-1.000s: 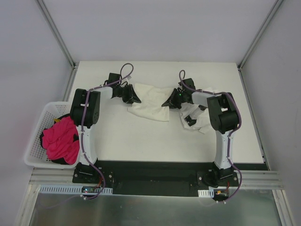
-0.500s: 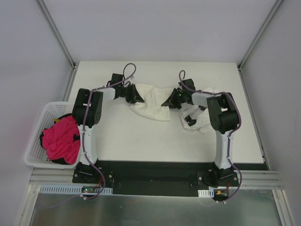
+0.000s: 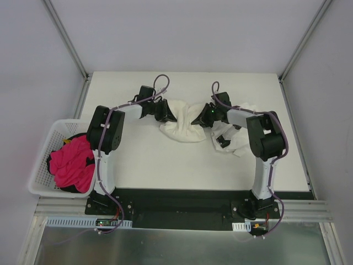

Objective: Fold and stack the t-shirts
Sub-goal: Smooth out wrinkles on the folded tshirt

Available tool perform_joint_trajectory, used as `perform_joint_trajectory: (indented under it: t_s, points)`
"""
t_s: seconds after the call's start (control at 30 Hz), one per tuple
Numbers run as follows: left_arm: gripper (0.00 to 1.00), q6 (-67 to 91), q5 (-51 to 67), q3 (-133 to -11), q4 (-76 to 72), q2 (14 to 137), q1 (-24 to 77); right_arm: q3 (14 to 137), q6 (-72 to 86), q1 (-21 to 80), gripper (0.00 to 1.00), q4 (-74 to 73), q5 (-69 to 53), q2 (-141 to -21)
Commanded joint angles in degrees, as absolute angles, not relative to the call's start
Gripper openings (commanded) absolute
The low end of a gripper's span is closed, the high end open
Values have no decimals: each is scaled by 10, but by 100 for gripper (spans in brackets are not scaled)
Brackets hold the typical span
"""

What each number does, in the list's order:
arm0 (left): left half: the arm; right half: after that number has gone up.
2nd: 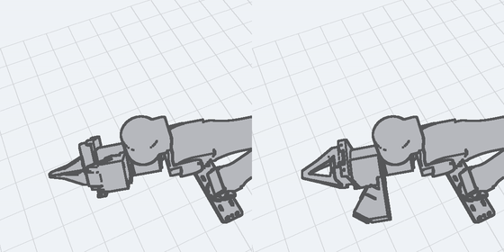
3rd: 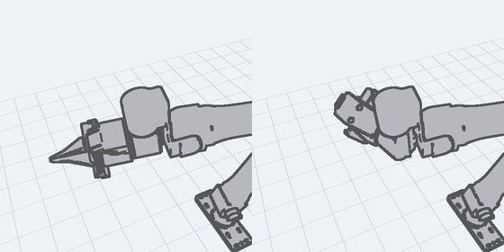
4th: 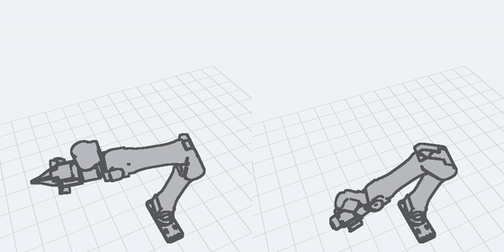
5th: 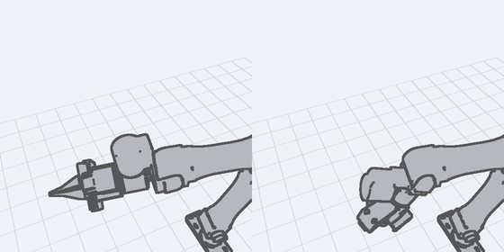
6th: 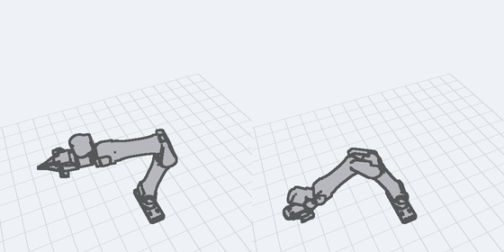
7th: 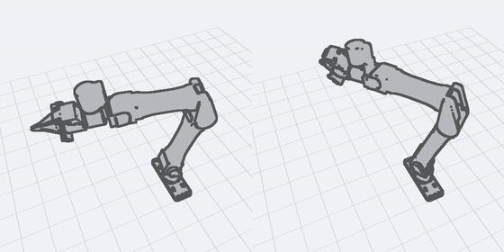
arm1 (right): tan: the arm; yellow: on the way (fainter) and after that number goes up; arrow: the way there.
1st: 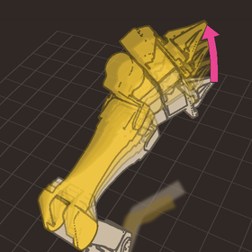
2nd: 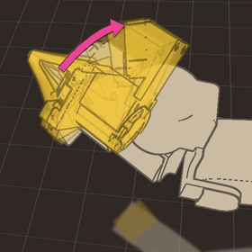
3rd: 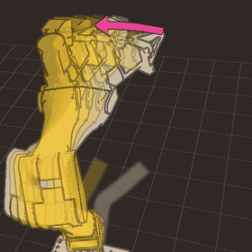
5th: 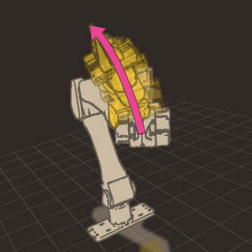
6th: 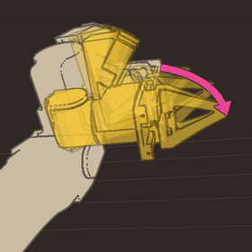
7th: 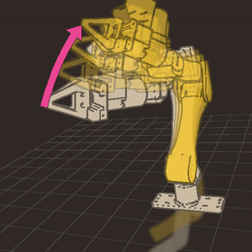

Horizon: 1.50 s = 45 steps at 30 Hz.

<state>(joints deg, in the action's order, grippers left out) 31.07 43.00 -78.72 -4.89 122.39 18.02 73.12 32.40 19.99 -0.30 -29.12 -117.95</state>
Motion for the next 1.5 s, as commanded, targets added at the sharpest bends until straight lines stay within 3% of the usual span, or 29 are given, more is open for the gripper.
perform_joint_trajectory:
  t_s: [0.0, 0.6, 0.87, 1.2, 1.47]
  points:
    - [0, 300, 427, -775, -55, 1129, 186, 716, 313, 206, 1, 3, -278, -1094]
    - [0, 311, 392, -779, -47, 1041, 244, 630, 298, 199, 1, -21, -230, -912]
    - [0, 317, 395, -900, -26, 1085, 280, 593, 284, 162, 1, -33, -207, -841]
    - [0, 347, 410, -1115, 15, 1196, 309, 613, 272, 44, 1, -55, -229, -806]
    - [0, 366, 415, -1187, 16, 1261, 337, 592, 267, 1, 1, -76, -240, -736]
